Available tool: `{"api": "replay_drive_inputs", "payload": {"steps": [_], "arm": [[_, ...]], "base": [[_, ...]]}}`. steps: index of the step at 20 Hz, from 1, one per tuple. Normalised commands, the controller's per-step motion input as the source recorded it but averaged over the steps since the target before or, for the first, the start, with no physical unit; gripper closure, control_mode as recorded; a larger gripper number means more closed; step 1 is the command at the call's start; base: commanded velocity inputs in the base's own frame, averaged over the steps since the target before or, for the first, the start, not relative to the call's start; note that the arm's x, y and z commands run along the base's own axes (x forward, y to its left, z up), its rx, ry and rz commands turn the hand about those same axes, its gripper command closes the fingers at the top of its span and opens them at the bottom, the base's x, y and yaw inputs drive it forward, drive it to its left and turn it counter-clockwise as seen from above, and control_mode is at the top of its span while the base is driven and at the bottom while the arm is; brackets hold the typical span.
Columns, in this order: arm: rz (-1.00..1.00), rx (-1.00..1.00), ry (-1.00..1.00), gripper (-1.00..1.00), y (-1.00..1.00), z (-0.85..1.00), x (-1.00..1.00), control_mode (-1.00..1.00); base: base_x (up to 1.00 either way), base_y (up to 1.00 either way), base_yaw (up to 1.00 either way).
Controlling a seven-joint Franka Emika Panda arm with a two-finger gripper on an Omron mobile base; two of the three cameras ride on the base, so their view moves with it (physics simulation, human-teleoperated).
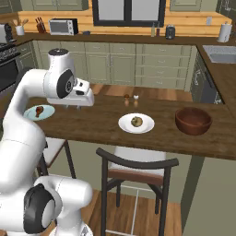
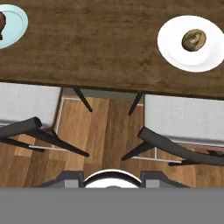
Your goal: Pick the chicken drumstick and onion from their plates and place them in the bowl. Then put the bowl in the fridge.
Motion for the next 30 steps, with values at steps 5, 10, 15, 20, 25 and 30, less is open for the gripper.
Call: {"api": "replay_drive_inputs", "payload": {"steps": [5,10,15,20,25,30], "arm": [[0.00,0.00,0.00,-1.00,0.00,0.00,-0.39,-1.00],[0.00,0.00,0.00,-1.00,-0.03,-0.02,-0.95,-1.00],[-0.01,0.00,0.00,-1.00,0.00,-0.22,-0.95,-1.00],[-0.03,0.01,0.00,-1.00,0.00,-0.20,-0.46,1.00],[0.00,0.00,0.00,-1.00,0.00,0.00,0.00,1.00],[0.00,0.00,0.00,-1.00,0.00,0.00,0.00,1.00]], "base": [[0.00,0.00,0.00],[0.00,0.00,0.00],[0.00,0.00,0.00],[-0.02,-0.02,-0.01],[0.00,-0.86,-0.01],[0.00,-1.00,0.00]]}}
